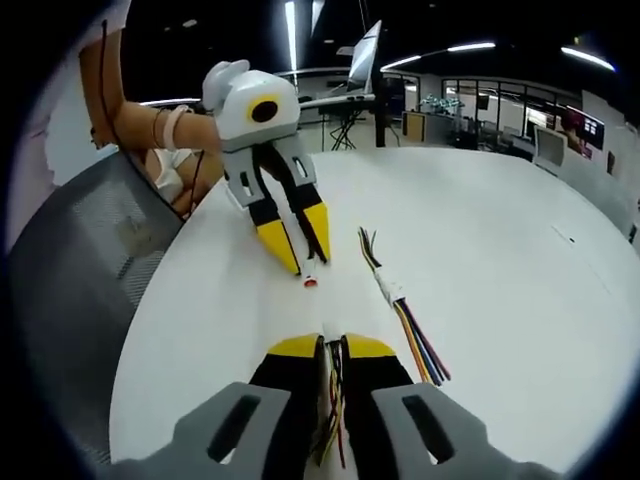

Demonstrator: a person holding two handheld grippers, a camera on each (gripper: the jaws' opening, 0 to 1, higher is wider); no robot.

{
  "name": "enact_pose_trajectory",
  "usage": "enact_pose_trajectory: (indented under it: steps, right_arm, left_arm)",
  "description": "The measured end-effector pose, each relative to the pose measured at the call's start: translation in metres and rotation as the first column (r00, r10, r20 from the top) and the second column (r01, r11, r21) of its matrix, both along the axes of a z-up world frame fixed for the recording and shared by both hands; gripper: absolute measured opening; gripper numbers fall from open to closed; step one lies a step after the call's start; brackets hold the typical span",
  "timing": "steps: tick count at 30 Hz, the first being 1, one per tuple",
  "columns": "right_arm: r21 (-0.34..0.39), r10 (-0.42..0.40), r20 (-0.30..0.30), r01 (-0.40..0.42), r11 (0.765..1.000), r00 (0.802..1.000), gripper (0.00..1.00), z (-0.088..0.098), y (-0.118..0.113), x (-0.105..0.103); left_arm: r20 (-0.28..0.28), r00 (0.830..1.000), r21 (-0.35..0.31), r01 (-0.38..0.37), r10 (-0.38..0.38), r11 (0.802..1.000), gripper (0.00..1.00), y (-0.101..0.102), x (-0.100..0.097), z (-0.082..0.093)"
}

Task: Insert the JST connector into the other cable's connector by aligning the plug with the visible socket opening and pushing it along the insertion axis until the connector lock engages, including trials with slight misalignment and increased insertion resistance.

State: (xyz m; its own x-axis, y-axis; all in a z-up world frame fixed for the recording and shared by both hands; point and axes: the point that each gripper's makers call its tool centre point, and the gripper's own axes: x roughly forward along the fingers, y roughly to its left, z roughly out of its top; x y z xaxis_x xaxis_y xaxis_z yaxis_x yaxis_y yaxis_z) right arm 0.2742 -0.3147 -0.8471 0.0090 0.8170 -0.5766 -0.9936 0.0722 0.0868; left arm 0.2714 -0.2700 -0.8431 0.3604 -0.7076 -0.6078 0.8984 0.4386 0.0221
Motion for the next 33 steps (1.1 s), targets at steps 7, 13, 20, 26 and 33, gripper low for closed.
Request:
enact_pose_trajectory:
  steps: [7,13,20,26,33]
  right_arm:
    - [-0.005,0.013,0.026,-0.012,1.0,1.0,0.04,0.0003,0.0017,-0.0019]
    - [-0.01,0.027,0.044,-0.027,1.0,0.999,0.04,0.0001,0.0013,-0.0021]
    - [-0.005,0.013,0.049,-0.013,1.0,0.999,0.04,-0.0007,0.0008,0.0039]
    - [-0.004,-0.001,0.032,0.001,1.0,0.999,0.04,-0.0015,0.0005,0.0061]
    - [-0.011,-0.003,0.041,0.004,1.0,0.999,0.03,0.0046,-0.0001,0.0038]
  left_arm:
    - [0.009,1.0,-0.019,0.027,-0.026,0.999,0.02,-0.0018,-0.0005,-0.0007]
    - [0.012,0.999,-0.026,0.038,-0.038,0.999,0.0,-0.0006,0.0017,-0.0012]
    - [0.011,1.0,-0.032,0.027,-0.027,0.999,0.0,0.0013,0.0042,-0.0013]
    - [-0.018,0.999,-0.035,-0.027,0.027,0.999,0.0,0.0036,0.0081,-0.0018]
    - [-0.019,0.999,-0.048,-0.051,0.05,0.998,0.0,0.0006,0.008,0.0068]
